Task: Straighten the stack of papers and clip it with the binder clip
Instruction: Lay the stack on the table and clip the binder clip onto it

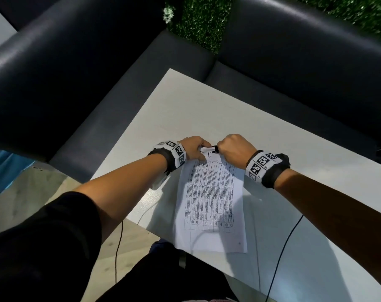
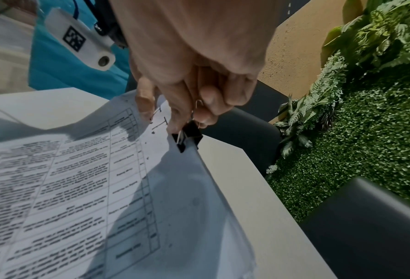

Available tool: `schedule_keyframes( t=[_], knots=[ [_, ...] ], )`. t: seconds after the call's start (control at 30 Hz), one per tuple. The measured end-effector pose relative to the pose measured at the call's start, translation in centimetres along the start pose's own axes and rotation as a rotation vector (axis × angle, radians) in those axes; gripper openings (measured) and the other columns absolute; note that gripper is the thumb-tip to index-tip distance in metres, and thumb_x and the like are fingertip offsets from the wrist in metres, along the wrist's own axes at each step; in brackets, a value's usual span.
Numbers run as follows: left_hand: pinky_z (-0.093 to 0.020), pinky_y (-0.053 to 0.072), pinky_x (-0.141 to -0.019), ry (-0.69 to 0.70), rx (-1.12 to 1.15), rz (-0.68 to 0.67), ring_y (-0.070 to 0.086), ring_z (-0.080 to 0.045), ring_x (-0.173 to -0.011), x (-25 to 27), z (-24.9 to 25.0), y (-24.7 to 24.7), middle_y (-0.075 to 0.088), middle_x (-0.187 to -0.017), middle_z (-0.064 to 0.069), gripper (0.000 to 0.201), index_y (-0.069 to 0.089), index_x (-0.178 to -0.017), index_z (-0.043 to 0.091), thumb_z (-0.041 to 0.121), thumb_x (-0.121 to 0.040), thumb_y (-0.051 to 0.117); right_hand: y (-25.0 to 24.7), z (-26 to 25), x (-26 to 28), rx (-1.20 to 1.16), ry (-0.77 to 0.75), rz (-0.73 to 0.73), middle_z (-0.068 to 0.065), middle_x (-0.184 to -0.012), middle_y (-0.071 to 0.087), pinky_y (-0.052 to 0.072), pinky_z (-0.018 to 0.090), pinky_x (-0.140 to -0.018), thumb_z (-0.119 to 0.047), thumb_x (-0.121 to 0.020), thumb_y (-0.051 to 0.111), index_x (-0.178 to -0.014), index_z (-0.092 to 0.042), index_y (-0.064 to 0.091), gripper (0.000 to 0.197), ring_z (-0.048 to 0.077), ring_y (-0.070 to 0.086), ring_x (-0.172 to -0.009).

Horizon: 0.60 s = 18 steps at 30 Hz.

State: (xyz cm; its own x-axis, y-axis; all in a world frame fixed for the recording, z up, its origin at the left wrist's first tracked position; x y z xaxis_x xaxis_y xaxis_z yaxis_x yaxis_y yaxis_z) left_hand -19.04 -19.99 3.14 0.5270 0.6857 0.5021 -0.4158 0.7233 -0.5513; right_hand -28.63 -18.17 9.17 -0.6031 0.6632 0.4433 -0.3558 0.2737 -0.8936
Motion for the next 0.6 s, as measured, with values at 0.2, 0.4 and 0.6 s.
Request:
schedule_keyframes(
  t=[0.2, 0.4, 0.6],
  knots=[
    [-0.031, 0.046, -0.069, 0.057, -0.126, 0.116, 0.057, -0.024, -0.074, 0.7, 1.2, -0.7, 0.068, -0.079, -0.01, 0.021, 0.071, -0.1, 0.01, 0.008, -0.079, 0.071, -0.3, 0.4, -0.2, 0.081, -0.053, -0.072, 0.021, -0.085, 0.068, 0.049, 0.036, -0.07, 0.002, -0.087, 0.045, -0.089, 0.004, 0.066, 0.021, 0.034, 0.065, -0.08],
    [-0.029, 0.039, -0.062, 0.057, 0.003, 0.201, 0.05, -0.023, -0.067, 0.9, 1.5, -1.3, 0.055, -0.068, -0.005, 0.032, 0.055, -0.096, 0.008, 0.004, -0.072, 0.075, -0.4, 1.8, -0.6, 0.046, -0.034, -0.091, 0.019, -0.093, 0.067, 0.048, 0.037, -0.074, -0.016, -0.089, 0.055, -0.093, 0.001, 0.065, 0.02, 0.034, 0.063, -0.085],
    [-0.037, 0.053, -0.072, 0.056, 0.175, 0.228, 0.062, -0.03, -0.074, 0.7, 0.1, -1.8, 0.07, -0.08, -0.013, 0.039, 0.057, -0.088, 0.018, 0.006, -0.061, 0.083, 0.7, 3.1, -1.1, -0.195, 0.041, 0.093, 0.013, -0.108, 0.056, 0.05, 0.039, -0.072, -0.019, -0.084, 0.065, -0.127, -0.009, 0.047, 0.048, 0.029, 0.055, -0.097]
  ],
)
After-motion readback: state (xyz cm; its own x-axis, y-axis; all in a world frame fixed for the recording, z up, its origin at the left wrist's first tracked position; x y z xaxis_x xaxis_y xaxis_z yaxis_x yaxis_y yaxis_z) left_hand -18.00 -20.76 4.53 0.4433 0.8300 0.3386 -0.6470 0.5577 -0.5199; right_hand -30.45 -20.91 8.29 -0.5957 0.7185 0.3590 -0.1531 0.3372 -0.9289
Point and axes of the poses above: each hand's wrist, its own x-axis away from the middle knuckle, its own y-axis out of the palm, z = x × y, the point moved 6 cm from there along -x, towards the middle knuckle
